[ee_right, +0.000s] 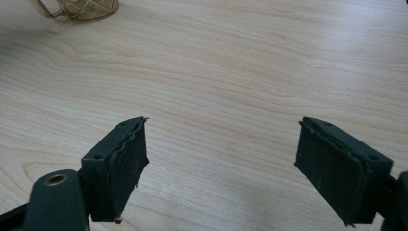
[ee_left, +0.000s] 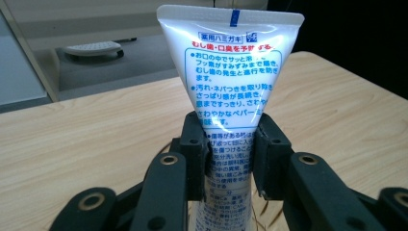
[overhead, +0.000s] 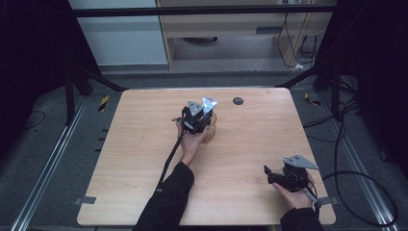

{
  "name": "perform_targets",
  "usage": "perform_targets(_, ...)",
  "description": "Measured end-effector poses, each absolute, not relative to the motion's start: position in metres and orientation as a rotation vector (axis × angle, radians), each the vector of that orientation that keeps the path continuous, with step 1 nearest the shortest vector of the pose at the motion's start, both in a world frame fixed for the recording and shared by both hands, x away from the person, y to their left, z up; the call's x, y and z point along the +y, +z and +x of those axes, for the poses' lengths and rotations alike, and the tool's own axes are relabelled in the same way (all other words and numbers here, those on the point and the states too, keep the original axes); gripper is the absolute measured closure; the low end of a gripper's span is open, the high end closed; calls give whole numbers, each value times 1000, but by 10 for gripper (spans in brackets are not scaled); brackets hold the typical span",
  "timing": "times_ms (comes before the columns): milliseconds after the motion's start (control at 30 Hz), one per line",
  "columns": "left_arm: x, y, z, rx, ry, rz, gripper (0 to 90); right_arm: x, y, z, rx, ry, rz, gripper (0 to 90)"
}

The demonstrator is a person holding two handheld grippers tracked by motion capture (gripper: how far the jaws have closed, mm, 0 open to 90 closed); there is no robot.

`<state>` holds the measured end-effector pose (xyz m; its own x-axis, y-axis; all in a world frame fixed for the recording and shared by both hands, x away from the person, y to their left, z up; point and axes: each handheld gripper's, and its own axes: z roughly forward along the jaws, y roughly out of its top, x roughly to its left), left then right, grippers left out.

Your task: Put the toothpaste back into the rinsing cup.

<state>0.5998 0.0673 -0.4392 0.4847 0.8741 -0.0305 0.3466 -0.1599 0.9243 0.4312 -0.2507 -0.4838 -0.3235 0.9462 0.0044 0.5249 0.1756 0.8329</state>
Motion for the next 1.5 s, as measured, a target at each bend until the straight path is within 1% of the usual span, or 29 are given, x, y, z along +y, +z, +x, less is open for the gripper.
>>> perform_targets(233, 71, -446, 598, 1053, 655, 1771, 676, -250, -484, 431, 1928, 1037, 1376, 182)
perform_targets(400, 73, -446, 595, 1014, 666, 1778, 652, -250, -484, 431, 1927, 1036, 1376, 182)
perform_targets(433, 75, -444, 593, 1003, 669, 1759, 593, -251, -483, 431, 1925, 1036, 1376, 181)
perform_targets(567, 80, -437, 588, 988, 678, 1762, 537, -250, -483, 431, 1924, 1036, 1382, 180)
perform_targets(633, 85, -434, 586, 985, 665, 1774, 492, -250, -483, 431, 1923, 1036, 1379, 180)
perform_targets(733, 94, -430, 581, 992, 665, 1807, 434, -250, -483, 431, 1925, 1043, 1383, 180)
perform_targets(767, 97, -430, 580, 995, 663, 1807, 434, -250, -483, 431, 1925, 1043, 1383, 180)
perform_targets(800, 103, -429, 575, 992, 656, 1817, 412, -249, -483, 432, 1926, 1043, 1380, 177)
perform_targets(900, 110, -428, 570, 984, 666, 1826, 392, -248, -484, 432, 1927, 1037, 1380, 175)
perform_targets(967, 116, -426, 565, 983, 642, 1833, 388, -248, -484, 432, 1926, 1037, 1379, 175)
perform_targets(1000, 120, -425, 562, 979, 630, 1839, 371, -249, -483, 431, 1924, 1037, 1380, 174)
perform_targets(1133, 138, -423, 543, 948, 604, 1868, 371, -251, -483, 431, 1916, 1044, 1394, 172)
perform_targets(1167, 138, -423, 543, 948, 604, 1868, 370, -251, -483, 431, 1916, 1044, 1394, 172)
perform_targets(1333, 161, -429, 520, 935, 589, 1928, 343, -254, -483, 430, 1910, 1038, 1399, 164)
perform_targets(1433, 168, -433, 513, 932, 586, 1945, 321, -255, -483, 430, 1907, 1039, 1398, 163)
perform_targets(1500, 179, -442, 502, 936, 575, 1962, 312, -255, -483, 430, 1906, 1040, 1405, 160)
